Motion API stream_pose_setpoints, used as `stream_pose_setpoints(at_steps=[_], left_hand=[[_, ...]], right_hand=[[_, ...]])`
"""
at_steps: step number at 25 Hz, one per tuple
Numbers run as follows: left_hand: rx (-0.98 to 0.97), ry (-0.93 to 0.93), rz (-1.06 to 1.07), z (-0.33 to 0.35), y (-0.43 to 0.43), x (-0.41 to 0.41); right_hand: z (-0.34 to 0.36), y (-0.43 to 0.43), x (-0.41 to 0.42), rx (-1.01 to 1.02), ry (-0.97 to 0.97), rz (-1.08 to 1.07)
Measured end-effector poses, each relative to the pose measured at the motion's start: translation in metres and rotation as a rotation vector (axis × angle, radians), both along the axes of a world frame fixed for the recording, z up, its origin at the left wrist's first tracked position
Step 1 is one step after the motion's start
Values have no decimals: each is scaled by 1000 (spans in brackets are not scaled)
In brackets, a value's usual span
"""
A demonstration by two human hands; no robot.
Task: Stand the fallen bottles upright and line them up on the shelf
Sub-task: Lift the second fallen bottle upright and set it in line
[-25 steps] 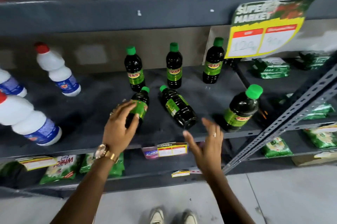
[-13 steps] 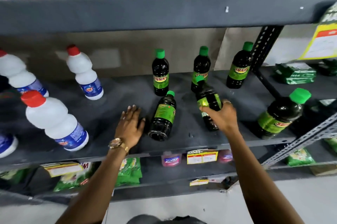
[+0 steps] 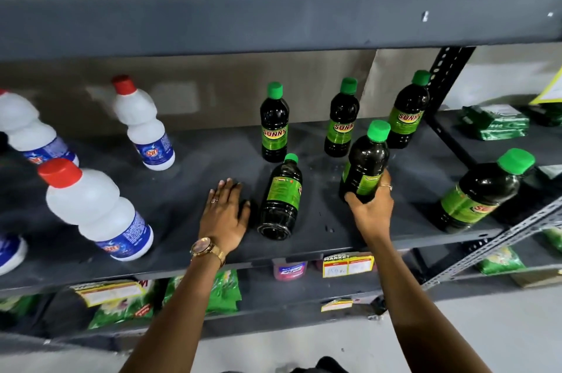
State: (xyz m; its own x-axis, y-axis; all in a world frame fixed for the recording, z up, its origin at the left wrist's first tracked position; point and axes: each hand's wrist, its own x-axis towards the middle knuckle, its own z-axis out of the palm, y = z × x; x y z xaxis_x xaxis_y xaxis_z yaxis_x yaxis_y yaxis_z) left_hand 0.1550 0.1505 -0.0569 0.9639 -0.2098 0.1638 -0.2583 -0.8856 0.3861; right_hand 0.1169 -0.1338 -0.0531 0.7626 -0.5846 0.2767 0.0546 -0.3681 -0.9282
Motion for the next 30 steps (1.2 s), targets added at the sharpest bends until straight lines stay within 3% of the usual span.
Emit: stream_pose_setpoints(at_steps=[6,10,13,17,30], left_hand=[[-19,-9,14,1,0,-1],[-26,-16,8,1,0,-2],[-30,-17,8,1,0,-1],[-32,-3,3,3,1,-3],[-21,1,6,2,0,-4]], right_hand=[[13,8,16,-86,97,-226],[1,2,7,-43,77,-99],[5,2,11,-42,82,-160],[9,5,17,-209,144,-175],[-15,-1,-69,-191,126,-202]])
